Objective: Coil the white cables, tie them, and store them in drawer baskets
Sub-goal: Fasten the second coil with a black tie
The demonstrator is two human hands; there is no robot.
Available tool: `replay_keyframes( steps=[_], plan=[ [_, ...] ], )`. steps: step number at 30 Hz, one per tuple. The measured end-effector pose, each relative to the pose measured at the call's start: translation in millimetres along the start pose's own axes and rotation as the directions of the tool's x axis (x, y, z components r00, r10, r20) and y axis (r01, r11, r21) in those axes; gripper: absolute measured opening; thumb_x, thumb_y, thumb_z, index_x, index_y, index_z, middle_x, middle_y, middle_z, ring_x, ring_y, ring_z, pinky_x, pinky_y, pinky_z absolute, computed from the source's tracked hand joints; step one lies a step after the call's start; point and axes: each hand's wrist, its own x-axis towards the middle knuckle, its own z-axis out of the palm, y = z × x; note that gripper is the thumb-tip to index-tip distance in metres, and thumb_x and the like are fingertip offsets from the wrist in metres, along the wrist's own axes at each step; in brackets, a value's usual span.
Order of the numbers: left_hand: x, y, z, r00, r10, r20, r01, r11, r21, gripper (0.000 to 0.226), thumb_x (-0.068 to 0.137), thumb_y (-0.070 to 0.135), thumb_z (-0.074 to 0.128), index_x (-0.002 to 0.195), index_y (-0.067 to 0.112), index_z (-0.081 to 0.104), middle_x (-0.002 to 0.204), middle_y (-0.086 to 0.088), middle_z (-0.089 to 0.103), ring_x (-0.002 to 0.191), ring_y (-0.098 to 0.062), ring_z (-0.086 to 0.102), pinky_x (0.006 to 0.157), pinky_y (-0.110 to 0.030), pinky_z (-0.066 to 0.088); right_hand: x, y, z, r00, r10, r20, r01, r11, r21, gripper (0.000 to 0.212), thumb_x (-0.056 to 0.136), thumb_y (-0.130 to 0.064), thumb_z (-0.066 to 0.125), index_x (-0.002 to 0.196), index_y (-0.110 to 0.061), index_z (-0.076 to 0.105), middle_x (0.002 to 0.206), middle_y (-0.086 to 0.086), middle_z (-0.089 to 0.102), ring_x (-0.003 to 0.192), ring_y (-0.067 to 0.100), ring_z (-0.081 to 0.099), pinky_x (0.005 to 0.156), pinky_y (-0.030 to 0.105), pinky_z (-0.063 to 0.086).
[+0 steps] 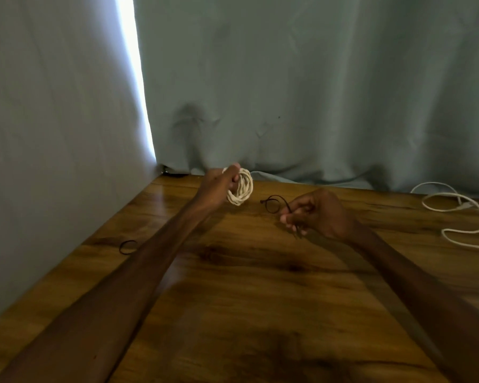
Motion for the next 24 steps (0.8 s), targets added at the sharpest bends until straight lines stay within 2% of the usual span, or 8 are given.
replay_keyframes(
  steps=[5,11,13,16,19,24],
  plan=[
    [-2.0,-4.5,46.2,0.992,-0.073,0.104,0.078,0.996,-0.047,0.038,0.106,0.031,0.054,0.074,0.012,0.059,0.042,0.01,0.049,0.034,0.0,0.044,0.038,-0.014,0.033,-20.9,11.2,-9.0,0.988,0.097,-0.119,-0.064,0.965,0.256,0.018,0.09,-0.016,0.077,0.092,0.001,0.079,0.079,0.021,0.076,0.061,0.025,0.067,0.051,0.028,0.052],
    [6.7,-9.2,98.2,0.978,-0.086,0.191,0.092,0.996,-0.021,0.038,0.104,0.033,0.057,0.072,0.013,0.061,0.046,0.009,0.054,0.04,-0.003,0.048,0.045,-0.018,0.037,-29.0,14.5,-18.8,0.946,0.183,-0.268,-0.062,0.912,0.405,0.018,0.089,-0.018,0.079,0.091,0.0,0.08,0.082,0.022,0.076,0.065,0.025,0.063,0.057,0.031,0.049],
    [11.8,-13.6,109.4,0.98,-0.071,0.185,0.071,0.997,0.003,0.039,0.103,0.033,0.058,0.07,0.012,0.064,0.053,0.002,0.058,0.047,-0.008,0.052,0.051,-0.022,0.038,-31.6,18.2,-25.1,0.933,0.176,-0.312,-0.049,0.925,0.377,0.014,0.088,-0.017,0.079,0.09,-0.003,0.082,0.081,0.016,0.078,0.066,0.02,0.066,0.061,0.029,0.054],
    [17.2,-20.7,115.6,0.988,-0.056,0.147,0.065,0.996,-0.058,0.043,0.103,0.036,0.059,0.069,0.011,0.069,0.065,-0.011,0.064,0.057,-0.019,0.057,0.057,-0.027,0.043,-38.6,21.9,-32.9,0.944,0.114,-0.309,-0.038,0.969,0.242,0.014,0.091,-0.021,0.076,0.093,-0.009,0.082,0.082,0.003,0.08,0.074,0.014,0.074,0.066,0.021,0.058],
    [18.9,-25.6,107.7,0.997,-0.046,0.065,0.051,0.996,-0.07,0.043,0.104,0.033,0.057,0.072,0.009,0.073,0.073,-0.007,0.074,0.061,-0.012,0.068,0.057,-0.019,0.051,-42.2,22.2,-34.7,0.95,0.113,-0.292,-0.04,0.968,0.247,0.014,0.091,-0.019,0.076,0.098,-0.009,0.081,0.085,0.0,0.081,0.077,0.011,0.075,0.066,0.018,0.055],
    [9.3,-34.6,98.9,0.992,-0.024,0.125,0.026,1.0,-0.018,0.042,0.104,0.032,0.058,0.083,0.002,0.078,0.075,-0.011,0.075,0.059,-0.008,0.067,0.056,-0.015,0.05,-42.2,17.7,-26.6,0.953,0.133,-0.273,-0.06,0.964,0.259,0.014,0.09,-0.019,0.077,0.098,-0.009,0.081,0.086,0.0,0.081,0.081,0.017,0.077,0.067,0.022,0.059]
  ],
)
